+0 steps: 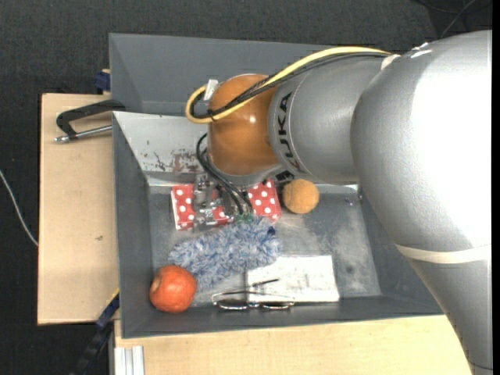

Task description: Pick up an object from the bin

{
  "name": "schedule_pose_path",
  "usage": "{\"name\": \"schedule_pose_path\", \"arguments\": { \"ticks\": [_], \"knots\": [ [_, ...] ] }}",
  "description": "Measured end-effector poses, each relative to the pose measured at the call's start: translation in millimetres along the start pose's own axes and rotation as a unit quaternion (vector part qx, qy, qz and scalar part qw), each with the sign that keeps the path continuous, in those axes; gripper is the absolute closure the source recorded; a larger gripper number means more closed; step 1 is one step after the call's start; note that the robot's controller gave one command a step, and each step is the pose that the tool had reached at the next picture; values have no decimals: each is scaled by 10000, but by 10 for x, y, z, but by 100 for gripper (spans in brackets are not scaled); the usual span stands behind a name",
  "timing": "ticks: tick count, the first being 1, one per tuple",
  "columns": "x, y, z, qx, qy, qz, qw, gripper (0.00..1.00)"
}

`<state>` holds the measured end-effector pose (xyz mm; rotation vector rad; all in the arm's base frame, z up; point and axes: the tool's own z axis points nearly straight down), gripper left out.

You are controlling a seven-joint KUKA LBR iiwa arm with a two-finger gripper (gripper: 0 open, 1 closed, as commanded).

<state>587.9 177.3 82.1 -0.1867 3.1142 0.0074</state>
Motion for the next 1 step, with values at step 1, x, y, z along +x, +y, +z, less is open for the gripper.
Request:
{"name": "schedule_pose_path", "arguments": {
  "ticks": [1],
  "knots": [
    [-87, 97, -1361, 5, 69, 244, 9997, 100]
  ]
}}
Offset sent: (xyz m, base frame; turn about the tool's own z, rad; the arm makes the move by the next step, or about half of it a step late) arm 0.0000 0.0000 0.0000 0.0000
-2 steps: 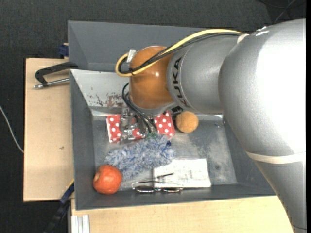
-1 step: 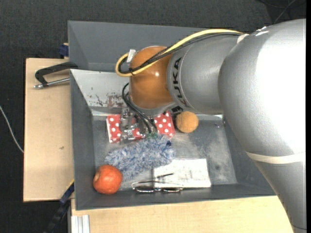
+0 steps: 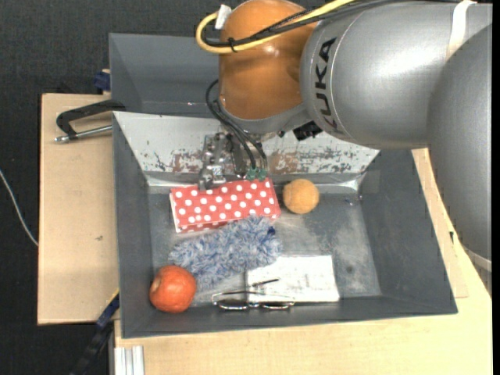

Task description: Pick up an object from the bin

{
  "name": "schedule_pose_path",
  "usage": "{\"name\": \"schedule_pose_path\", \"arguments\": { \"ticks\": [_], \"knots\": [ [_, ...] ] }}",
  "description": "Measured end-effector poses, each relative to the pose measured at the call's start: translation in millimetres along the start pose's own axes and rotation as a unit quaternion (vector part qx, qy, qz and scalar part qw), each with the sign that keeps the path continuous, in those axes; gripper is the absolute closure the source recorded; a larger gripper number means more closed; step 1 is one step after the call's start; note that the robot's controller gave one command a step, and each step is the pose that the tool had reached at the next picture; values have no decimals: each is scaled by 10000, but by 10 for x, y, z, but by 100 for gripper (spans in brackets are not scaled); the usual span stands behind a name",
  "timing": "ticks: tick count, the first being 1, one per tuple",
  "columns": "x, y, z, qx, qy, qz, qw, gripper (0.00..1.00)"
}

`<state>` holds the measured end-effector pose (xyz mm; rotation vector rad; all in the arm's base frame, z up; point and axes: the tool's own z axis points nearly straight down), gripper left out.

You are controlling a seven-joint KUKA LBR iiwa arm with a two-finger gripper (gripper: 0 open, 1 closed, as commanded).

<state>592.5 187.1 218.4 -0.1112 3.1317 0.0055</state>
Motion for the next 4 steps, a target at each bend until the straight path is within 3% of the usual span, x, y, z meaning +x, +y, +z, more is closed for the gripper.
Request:
{"name": "schedule_pose_path", "arguments": {
  "ticks": [1, 2, 3, 4],
  "knots": [
    [6, -2, 11, 2, 12, 1, 10000, 100],
    [461, 353, 790, 2, 51, -1278, 9918, 0],
    [444, 344, 769, 0, 28, -1262, 9920, 0],
    [566, 351, 976, 1, -16, -1783, 9840, 0]
  ]
}}
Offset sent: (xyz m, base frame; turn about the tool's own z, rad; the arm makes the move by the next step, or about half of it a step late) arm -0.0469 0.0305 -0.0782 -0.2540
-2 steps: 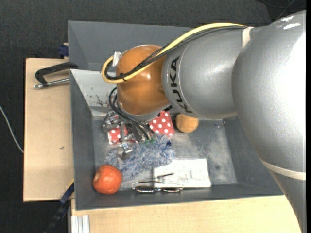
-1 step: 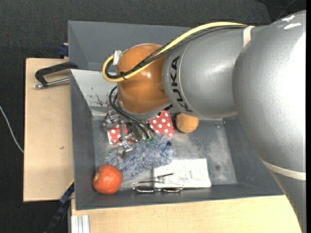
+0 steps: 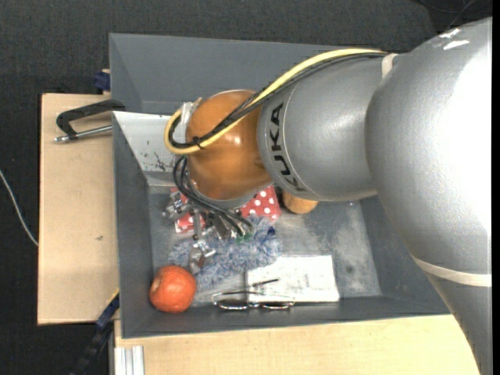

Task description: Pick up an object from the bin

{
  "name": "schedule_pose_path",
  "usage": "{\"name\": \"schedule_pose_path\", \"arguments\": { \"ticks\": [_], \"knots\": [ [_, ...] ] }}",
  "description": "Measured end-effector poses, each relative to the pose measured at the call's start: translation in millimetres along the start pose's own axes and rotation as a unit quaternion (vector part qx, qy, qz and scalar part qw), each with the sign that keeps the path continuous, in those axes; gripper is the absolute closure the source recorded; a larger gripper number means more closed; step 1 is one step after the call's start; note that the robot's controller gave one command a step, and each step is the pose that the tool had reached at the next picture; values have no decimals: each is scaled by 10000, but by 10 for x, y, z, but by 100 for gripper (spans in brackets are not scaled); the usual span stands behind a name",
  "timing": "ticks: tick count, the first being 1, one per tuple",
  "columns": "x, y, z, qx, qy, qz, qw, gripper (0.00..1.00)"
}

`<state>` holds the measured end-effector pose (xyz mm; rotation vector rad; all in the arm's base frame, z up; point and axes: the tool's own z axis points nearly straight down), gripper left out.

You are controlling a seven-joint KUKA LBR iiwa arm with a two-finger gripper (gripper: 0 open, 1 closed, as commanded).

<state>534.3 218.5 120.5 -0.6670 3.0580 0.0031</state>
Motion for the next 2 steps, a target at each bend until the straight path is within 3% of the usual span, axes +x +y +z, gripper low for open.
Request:
{"name": "schedule_pose_path", "arguments": {
  "ticks": [1, 2],
  "knots": [
    [282, 121, 398, -8, 51, -1348, 9909, 100],
    [282, 121, 398, -9, 50, -1347, 9909, 100]
  ]
}}
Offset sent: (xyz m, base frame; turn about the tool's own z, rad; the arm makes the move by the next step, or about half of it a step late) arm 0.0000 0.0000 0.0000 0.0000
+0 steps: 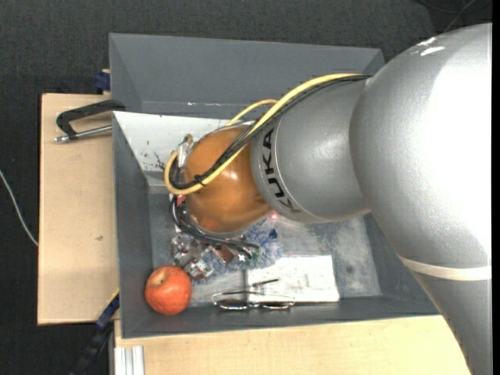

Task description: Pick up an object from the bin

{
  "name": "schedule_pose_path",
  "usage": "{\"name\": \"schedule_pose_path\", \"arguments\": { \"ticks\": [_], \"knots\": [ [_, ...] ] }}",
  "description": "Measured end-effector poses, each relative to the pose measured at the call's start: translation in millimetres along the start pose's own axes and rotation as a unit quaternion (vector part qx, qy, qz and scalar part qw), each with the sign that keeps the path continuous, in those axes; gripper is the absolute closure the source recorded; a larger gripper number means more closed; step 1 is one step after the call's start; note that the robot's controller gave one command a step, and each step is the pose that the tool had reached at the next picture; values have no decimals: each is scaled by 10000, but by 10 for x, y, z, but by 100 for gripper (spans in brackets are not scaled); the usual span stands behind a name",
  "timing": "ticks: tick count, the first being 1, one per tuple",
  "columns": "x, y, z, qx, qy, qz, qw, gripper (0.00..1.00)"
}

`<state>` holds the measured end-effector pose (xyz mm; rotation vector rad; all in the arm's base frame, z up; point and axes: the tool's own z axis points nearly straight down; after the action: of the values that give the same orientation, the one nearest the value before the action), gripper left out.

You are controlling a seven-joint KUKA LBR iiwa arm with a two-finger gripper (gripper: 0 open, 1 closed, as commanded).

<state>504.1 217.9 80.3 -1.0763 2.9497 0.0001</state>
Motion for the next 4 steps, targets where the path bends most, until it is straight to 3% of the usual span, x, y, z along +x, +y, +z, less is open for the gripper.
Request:
{"name": "schedule_pose_path", "arguments": {
  "ticks": [1, 2, 3, 4],
  "knots": [
    [-197, -126, 41, -6, -14, 209, 9998, 100],
    [-139, -124, -293, -16, 36, 918, 9958, 100],
    [-179, -35, -818, 4, -52, 584, 9983, 100],
    [-126, -76, -943, -4, -21, 690, 9976, 100]
  ]
}}
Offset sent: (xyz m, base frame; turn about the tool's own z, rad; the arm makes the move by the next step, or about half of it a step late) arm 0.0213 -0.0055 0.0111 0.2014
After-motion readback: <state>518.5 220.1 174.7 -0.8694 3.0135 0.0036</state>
